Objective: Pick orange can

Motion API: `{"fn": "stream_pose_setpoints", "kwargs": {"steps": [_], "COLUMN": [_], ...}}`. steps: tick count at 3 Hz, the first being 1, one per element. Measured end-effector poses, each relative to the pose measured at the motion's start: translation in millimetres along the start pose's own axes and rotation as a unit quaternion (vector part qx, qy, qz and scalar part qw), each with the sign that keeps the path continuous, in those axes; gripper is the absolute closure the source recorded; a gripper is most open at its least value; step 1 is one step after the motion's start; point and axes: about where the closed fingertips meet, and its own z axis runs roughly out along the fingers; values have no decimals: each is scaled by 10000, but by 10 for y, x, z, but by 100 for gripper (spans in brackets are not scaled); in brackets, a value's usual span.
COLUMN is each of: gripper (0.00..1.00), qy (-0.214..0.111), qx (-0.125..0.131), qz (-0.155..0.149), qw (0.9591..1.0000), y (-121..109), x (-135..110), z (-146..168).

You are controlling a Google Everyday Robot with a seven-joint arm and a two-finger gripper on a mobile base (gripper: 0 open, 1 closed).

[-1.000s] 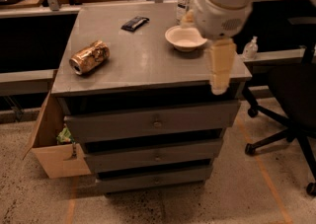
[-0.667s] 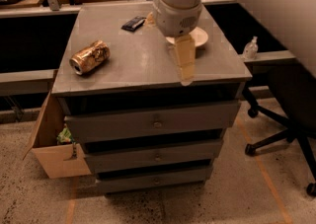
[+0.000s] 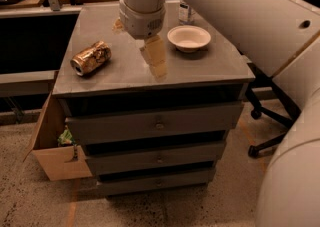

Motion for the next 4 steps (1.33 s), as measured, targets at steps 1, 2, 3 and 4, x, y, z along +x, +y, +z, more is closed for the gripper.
{"fn": "stream_pose_setpoints", "kwargs": {"steps": [1, 2, 3, 4], "gripper": [0, 0, 0, 0], "qy": [-336, -622, -970, -1242], "qx": [-76, -103, -5, 196], "qz": [-99, -338, -488, -651], "qw": [9994, 9974, 9941, 9899], "y": [-231, -600, -1031, -1455], "x": [131, 207, 180, 15], "z": [93, 306, 666, 964]}}
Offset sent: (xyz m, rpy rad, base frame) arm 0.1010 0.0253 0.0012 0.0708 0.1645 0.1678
